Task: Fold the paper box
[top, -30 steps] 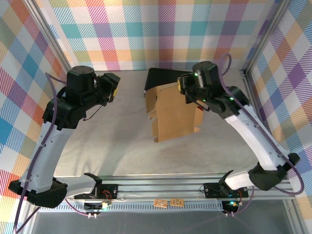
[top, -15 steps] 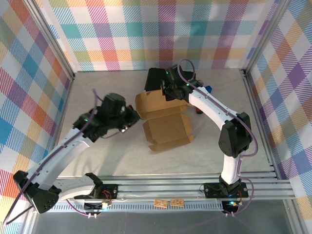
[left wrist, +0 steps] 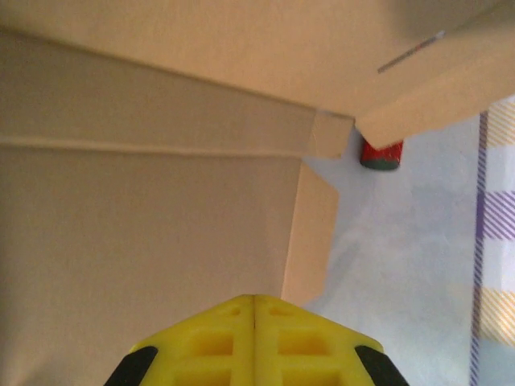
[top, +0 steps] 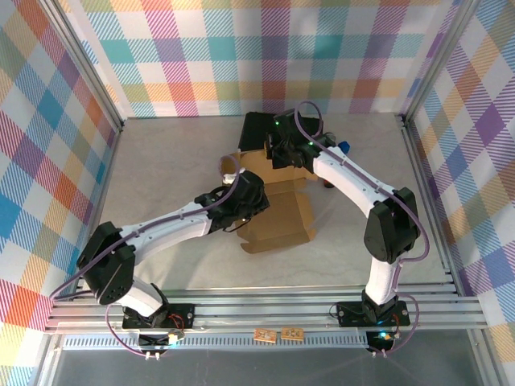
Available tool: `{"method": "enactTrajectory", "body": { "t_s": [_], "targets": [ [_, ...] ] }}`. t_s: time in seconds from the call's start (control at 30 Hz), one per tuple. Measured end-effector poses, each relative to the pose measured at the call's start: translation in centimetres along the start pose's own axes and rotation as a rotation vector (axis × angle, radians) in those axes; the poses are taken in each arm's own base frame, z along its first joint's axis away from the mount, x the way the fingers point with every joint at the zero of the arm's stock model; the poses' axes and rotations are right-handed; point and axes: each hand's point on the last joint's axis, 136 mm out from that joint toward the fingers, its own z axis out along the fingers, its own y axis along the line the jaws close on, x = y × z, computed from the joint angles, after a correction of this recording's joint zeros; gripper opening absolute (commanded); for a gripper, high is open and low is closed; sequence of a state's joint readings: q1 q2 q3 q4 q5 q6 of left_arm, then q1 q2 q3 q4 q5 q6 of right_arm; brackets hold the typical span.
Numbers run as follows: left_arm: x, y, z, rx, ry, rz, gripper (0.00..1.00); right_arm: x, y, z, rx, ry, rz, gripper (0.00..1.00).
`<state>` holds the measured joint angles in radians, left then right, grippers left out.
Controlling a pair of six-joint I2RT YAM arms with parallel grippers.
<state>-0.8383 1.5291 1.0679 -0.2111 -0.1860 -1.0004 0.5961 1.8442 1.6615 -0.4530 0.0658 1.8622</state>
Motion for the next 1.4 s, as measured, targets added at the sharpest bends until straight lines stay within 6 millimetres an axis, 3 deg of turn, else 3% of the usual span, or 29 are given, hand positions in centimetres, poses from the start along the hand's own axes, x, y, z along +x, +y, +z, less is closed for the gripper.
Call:
{"method": "enactTrajectory", "body": {
  "t_s": [0.2, 0.43, 0.8, 0.87, 0.93, 1.0, 1.03, 1.1, 1.2, 1.3, 1.4],
  "targets": [
    [-0.4, 1.7, 3.4, -0.071, -0.066, 0.026, 0.00, -0.1, -0.8, 0.4, 0.017, 0.002, 0.016, 0.00],
    [1.1, 6.4, 8.2, -0.203, -0.034, 0.037, 0.00, -0.1, -2.1, 0.8, 0.047, 0.006, 0.024, 0.00],
    [1.4, 7.6, 9.7, -0.222, -0.032, 0.033, 0.00, 0.1, -4.8, 1.6, 0.096, 0.010, 0.005, 0.00],
    [1.3, 7.5, 9.3, -0.216, -0.032, 0.043, 0.01, 0.0, -4.8, 1.5, 0.086, 0.008, 0.000, 0.00],
    [0.7, 6.9, 7.9, -0.202, -0.037, 0.070, 0.16, 0.0, -4.8, 1.4, 0.082, 0.005, -0.003, 0.00],
    [-0.7, 5.1, 5.0, -0.157, -0.058, 0.099, 0.35, -0.1, -4.5, 1.4, 0.073, 0.007, 0.000, 0.00],
    [-1.7, 4.0, 3.4, -0.122, -0.078, 0.108, 0.39, -0.2, -4.3, 1.4, 0.068, 0.004, 0.000, 0.00],
    [-4.2, 1.6, -0.8, -0.017, -0.126, 0.118, 0.42, -0.5, -3.9, 1.2, 0.066, -0.004, -0.006, 0.00],
    [-7.3, 1.2, -5.0, 0.053, -0.180, 0.117, 0.43, -0.3, -3.1, 0.8, 0.053, -0.001, -0.019, 0.00],
    [-7.4, 3.6, -5.2, 0.009, -0.148, 0.150, 0.46, 0.0, -2.0, 0.3, 0.032, 0.005, -0.026, 0.00],
    [-4.0, 6.3, -3.5, -0.062, -0.023, 0.218, 0.49, 0.1, -1.7, 0.2, 0.025, 0.007, -0.028, 0.00]
  ]
}}
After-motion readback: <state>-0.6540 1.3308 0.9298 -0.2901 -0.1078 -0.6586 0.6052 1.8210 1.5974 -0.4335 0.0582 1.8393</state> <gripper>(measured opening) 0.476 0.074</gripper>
